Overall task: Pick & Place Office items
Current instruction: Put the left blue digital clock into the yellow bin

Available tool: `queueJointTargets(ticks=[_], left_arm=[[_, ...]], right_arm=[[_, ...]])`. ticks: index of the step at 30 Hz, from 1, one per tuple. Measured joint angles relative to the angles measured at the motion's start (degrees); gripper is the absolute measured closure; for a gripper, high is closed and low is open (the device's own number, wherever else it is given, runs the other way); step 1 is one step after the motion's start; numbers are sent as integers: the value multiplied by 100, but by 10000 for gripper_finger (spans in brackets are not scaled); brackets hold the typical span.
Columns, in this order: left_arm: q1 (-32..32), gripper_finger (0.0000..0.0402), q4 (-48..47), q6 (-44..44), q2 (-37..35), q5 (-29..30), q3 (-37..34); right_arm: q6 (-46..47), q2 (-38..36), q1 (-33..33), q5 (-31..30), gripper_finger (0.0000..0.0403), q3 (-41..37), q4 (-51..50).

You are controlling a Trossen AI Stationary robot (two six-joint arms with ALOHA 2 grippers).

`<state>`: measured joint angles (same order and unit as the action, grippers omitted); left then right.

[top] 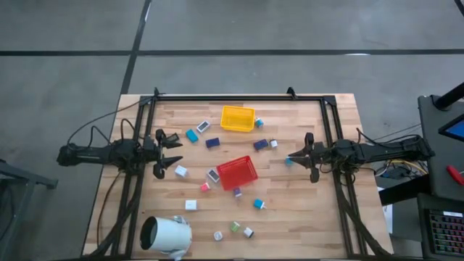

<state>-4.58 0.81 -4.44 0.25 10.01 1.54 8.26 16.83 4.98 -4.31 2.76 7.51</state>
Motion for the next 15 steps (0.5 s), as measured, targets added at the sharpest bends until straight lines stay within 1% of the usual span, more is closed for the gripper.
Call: queueJointTargets(ticks=[2,4,6,7,10,13,15], left_arm=[[0,149,42,74,0,3,-1],[0,149,84,86,-2,1,0],[0,149,84,88,-2,1,0],[0,149,84,89,-2,1,0],[0,149,79,101,-2,1,0],[0,149,53,104,-2,1,0],[0,149,16,104,-2,1,0]], right_arm=[[-113,109,1,258,385,0,0],[-152,213,2,456,389,0,39],[10,304,0,385,388,0,92],[101,348,-1,236,386,2,90],[292,469,-1,-159,373,30,-2],[390,622,-1,-187,347,46,-11],[500,735,-1,-213,322,46,14]])
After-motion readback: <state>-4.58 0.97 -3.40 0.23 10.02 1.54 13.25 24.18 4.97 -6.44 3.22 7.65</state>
